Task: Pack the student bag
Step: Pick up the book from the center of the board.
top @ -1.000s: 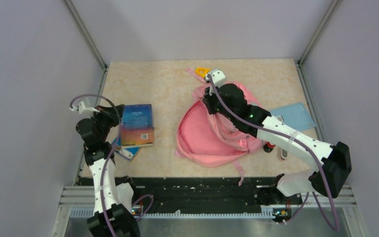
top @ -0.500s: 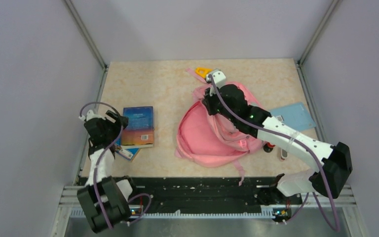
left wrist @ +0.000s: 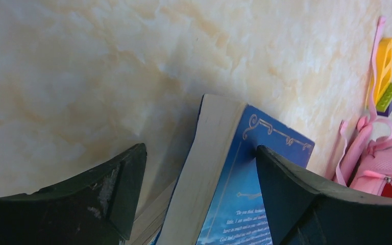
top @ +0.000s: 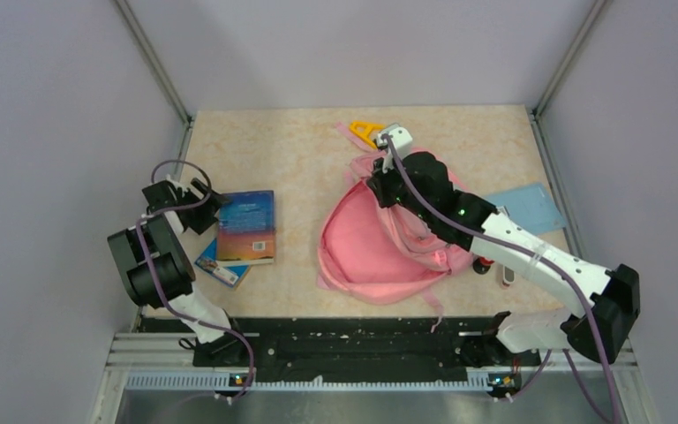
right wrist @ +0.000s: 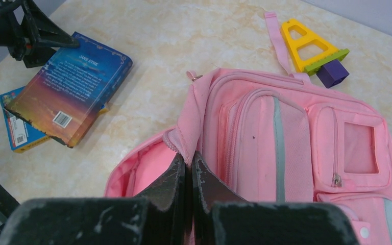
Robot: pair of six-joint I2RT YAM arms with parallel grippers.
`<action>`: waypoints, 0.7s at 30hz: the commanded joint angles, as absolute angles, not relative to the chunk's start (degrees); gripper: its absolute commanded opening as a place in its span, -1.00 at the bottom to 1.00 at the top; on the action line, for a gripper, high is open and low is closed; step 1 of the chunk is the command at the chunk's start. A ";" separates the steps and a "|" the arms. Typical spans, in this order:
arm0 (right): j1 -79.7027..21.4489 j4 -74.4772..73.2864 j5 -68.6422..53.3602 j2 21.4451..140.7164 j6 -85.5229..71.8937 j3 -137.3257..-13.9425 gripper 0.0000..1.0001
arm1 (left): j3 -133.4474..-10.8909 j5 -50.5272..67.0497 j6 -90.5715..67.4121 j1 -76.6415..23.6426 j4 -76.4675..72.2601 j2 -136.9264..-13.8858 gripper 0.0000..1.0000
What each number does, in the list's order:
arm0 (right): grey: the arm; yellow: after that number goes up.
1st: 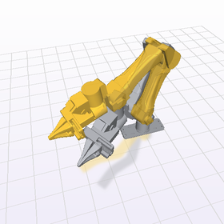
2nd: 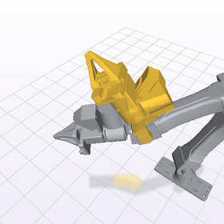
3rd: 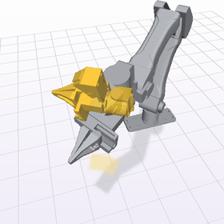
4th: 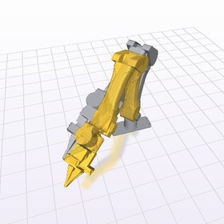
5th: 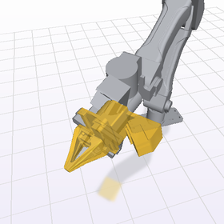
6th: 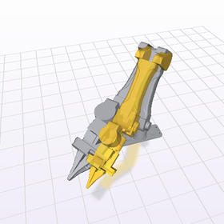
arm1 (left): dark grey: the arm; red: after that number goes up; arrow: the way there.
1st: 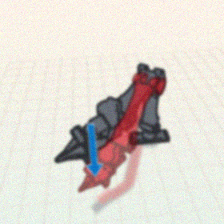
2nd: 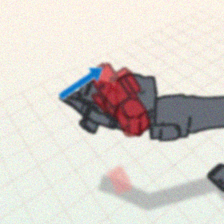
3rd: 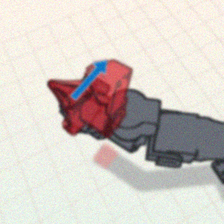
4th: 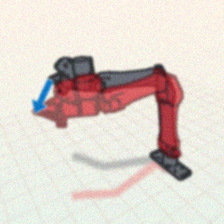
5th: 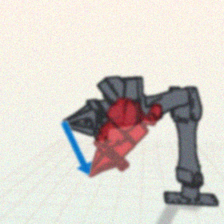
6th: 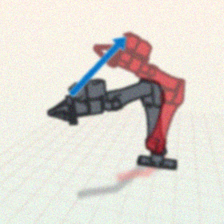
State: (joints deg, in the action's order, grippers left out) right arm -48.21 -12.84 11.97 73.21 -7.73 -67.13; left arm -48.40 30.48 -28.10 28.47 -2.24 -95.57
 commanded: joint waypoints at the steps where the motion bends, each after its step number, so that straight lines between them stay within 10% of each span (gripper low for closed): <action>1: -47.51 -10.64 13.10 69.05 -7.22 -68.90 -1.00 | -48.36 37.84 -26.55 28.83 -3.81 -97.85 0.65; 13: -47.46 -11.52 13.80 67.76 -7.14 -69.71 -1.00 | -49.39 48.95 -30.59 28.30 -9.91 -104.86 0.59; 21: -47.47 -12.60 13.92 67.92 -7.04 -70.86 -1.00 | -47.81 50.77 -33.71 28.38 -15.56 -102.95 -0.38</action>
State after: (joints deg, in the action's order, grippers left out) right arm -48.21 -15.09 12.23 70.78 -7.66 -67.16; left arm -48.73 48.99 -32.32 28.56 -11.22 -105.19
